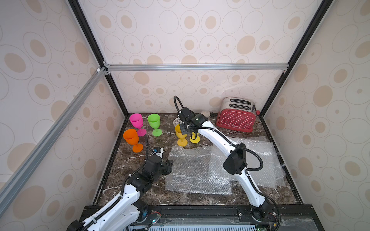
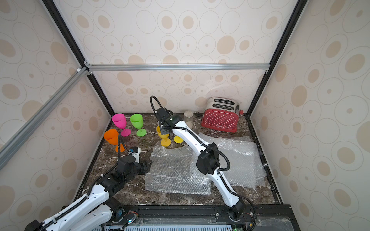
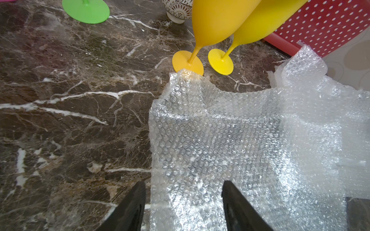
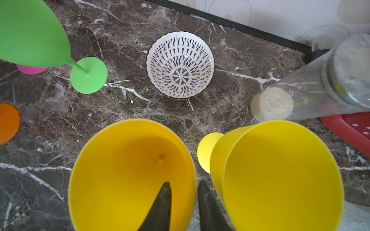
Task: Unpack wine glasses from bubble wrap
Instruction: Place the wine glass at the center of the board, then reset both arms
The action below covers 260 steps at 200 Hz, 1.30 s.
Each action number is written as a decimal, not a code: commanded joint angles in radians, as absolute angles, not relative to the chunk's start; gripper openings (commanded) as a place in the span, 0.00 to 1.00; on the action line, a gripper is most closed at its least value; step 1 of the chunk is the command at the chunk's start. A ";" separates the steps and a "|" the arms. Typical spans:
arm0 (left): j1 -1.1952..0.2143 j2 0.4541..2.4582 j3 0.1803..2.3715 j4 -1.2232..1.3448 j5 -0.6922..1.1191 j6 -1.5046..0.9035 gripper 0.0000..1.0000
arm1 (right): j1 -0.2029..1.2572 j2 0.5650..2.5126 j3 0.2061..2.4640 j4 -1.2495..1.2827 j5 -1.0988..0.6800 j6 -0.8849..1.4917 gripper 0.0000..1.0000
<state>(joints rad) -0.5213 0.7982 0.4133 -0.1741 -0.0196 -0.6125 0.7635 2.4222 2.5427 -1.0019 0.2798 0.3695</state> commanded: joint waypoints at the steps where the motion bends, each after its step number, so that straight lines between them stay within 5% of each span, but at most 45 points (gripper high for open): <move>1: -0.511 0.797 0.425 -0.188 -0.023 -0.620 0.62 | 0.753 2.377 2.577 -1.010 0.272 0.357 0.26; 77: -0.508 0.801 0.501 -0.229 -0.049 -0.607 0.66 | 0.709 2.089 2.373 -0.940 0.244 0.275 0.39; 153: -0.493 0.886 0.599 -0.225 -0.155 -0.500 0.80 | 0.646 1.464 1.528 -0.657 0.386 0.228 0.54; 184: -0.479 0.909 0.608 -0.163 -0.239 -0.444 0.97 | 0.554 1.228 1.222 -0.562 0.426 0.262 0.73; 227: -0.441 0.955 0.579 -0.020 -0.373 -0.309 0.98 | 0.457 1.069 0.923 -0.401 0.598 0.261 1.00; 260: -0.380 1.012 0.492 0.196 -0.440 -0.144 0.98 | 0.397 1.077 0.772 -0.251 0.833 0.303 1.00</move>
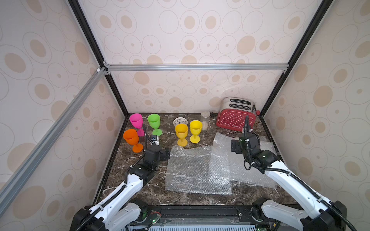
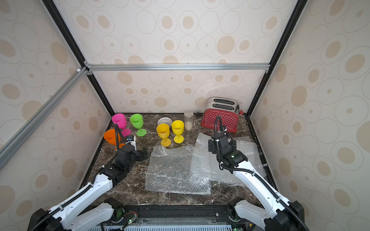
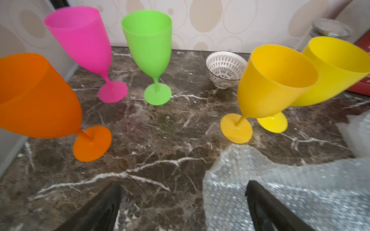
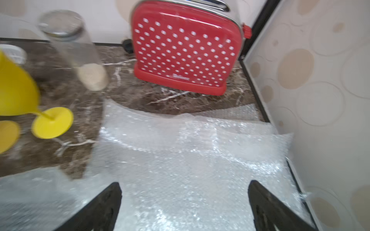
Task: Unpack wine glasses from bubble wrap
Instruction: Reset both arms
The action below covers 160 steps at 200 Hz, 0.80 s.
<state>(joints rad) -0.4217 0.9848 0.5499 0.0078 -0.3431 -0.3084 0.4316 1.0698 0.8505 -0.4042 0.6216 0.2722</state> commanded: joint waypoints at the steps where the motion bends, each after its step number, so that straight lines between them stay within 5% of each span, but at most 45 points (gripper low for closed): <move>1: -0.377 1.013 0.487 0.208 -0.442 -0.140 0.98 | 0.397 1.079 0.769 -0.247 0.837 0.303 1.00; 62: -0.119 1.109 0.166 0.911 -0.321 -0.092 0.98 | 0.359 1.262 0.636 0.061 0.951 0.157 1.00; 137: -0.106 1.600 0.097 1.635 -0.172 0.066 0.98 | 0.203 1.308 0.388 0.614 0.524 -0.005 1.00; 160: -0.105 1.584 0.112 1.580 -0.157 0.066 0.98 | 0.151 1.331 0.357 0.715 0.347 -0.043 1.00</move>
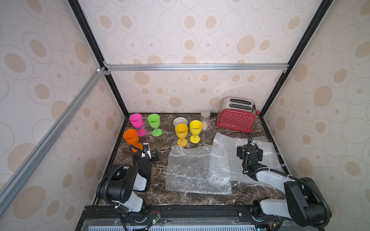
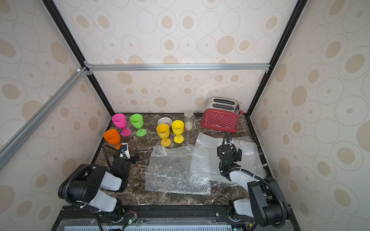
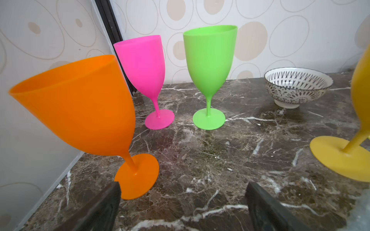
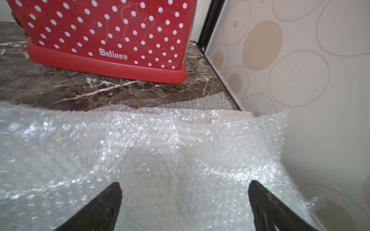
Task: Unpack wine glasses from bubble wrap
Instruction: Reset both arms
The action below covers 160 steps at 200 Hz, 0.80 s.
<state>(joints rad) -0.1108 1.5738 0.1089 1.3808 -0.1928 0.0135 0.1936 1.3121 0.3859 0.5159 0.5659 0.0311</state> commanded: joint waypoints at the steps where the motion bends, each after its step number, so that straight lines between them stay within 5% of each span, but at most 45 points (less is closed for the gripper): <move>1: -0.104 1.587 0.112 1.584 -0.157 0.067 0.98 | 0.147 1.331 0.357 0.716 0.335 -0.041 1.00; 48: -0.073 1.577 0.204 1.390 -0.135 0.025 0.98 | 0.035 1.515 0.394 0.825 0.100 0.012 1.00; 160: -0.033 1.572 0.235 1.324 -0.114 -0.015 0.98 | 0.038 1.536 0.415 0.808 0.115 0.007 1.00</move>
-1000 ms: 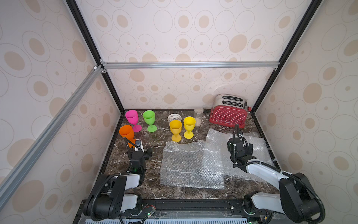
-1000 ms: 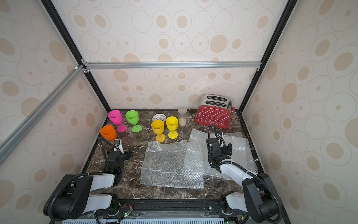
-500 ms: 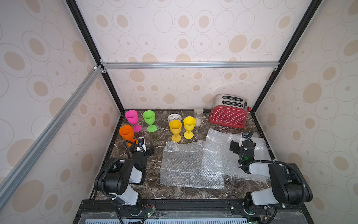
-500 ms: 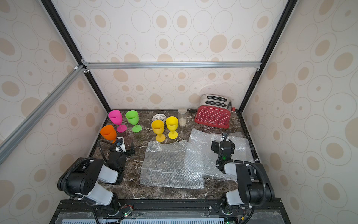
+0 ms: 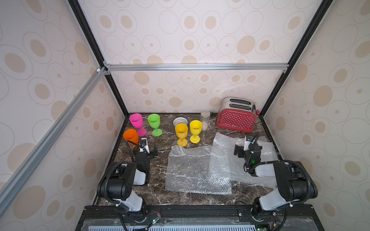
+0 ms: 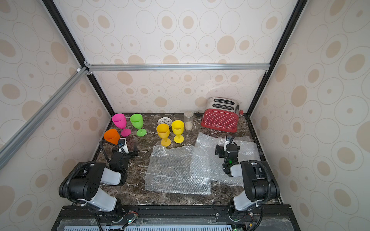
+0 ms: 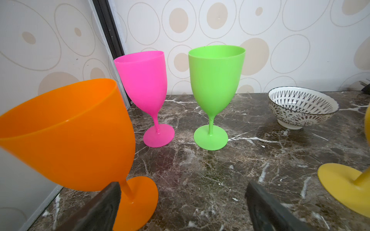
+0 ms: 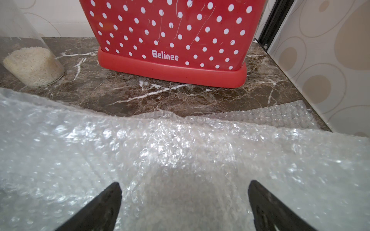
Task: Unpack wine glasses from bubble wrap
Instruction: Reset both arms
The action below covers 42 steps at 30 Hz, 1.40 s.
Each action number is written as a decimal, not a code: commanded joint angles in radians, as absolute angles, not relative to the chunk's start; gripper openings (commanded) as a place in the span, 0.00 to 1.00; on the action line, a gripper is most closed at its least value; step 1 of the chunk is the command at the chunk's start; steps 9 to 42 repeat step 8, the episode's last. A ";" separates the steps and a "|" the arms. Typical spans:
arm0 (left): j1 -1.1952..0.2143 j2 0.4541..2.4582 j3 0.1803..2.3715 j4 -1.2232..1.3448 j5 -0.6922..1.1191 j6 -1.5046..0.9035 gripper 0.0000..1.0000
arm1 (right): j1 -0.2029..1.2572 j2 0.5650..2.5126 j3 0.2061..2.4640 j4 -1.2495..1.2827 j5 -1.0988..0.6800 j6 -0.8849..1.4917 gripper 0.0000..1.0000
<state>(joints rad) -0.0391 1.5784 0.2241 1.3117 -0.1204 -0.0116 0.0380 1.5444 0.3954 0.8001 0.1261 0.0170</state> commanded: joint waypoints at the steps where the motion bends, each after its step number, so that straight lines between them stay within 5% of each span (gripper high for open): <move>1: -0.033 1.572 0.235 1.324 -0.114 -0.015 0.98 | 0.039 1.536 0.415 0.807 0.115 0.007 1.00; 42: -0.034 1.572 0.233 1.325 -0.114 -0.015 0.98 | 0.045 1.534 0.418 0.800 0.119 0.000 1.00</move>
